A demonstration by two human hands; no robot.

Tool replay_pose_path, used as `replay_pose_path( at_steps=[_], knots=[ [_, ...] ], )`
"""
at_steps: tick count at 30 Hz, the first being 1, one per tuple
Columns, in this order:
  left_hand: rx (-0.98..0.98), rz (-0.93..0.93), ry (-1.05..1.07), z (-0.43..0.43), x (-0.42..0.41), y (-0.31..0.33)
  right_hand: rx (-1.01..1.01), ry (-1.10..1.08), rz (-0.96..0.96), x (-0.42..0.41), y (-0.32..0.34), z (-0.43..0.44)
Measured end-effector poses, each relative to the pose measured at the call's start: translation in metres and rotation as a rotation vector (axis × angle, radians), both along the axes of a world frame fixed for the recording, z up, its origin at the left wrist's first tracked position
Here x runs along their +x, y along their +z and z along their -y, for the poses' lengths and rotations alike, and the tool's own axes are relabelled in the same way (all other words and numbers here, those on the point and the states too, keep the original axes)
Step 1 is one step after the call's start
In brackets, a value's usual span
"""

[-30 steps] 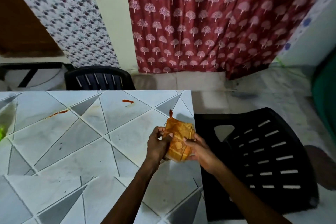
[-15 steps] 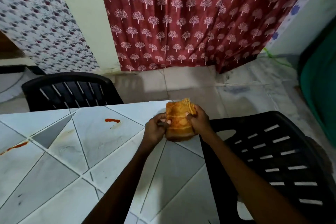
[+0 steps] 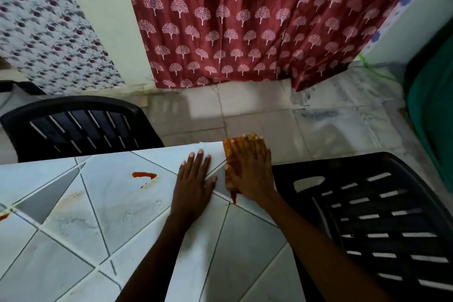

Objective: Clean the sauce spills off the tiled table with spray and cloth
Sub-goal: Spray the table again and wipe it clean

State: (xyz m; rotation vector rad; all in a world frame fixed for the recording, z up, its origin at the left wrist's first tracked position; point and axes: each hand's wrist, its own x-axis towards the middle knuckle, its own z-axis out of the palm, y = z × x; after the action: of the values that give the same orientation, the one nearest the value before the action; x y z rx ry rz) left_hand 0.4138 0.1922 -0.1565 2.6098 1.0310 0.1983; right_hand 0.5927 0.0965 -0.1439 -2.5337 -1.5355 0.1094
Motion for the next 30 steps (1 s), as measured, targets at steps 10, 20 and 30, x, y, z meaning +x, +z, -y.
replay_pose_path(
  at_steps=[10, 20, 30],
  knots=[
    [0.018, -0.004, 0.002, 0.002, -0.001, -0.001, -0.055, 0.013, 0.027, -0.026, -0.006, 0.079],
    [-0.036, 0.027, 0.041, -0.002, -0.005, -0.002, 0.033, -0.050, 0.031, -0.020, 0.001, -0.042],
    [0.024, 0.012, 0.023, 0.001, 0.000, 0.003, -0.001, 0.132, 0.028, -0.004, -0.005, 0.070]
  ],
)
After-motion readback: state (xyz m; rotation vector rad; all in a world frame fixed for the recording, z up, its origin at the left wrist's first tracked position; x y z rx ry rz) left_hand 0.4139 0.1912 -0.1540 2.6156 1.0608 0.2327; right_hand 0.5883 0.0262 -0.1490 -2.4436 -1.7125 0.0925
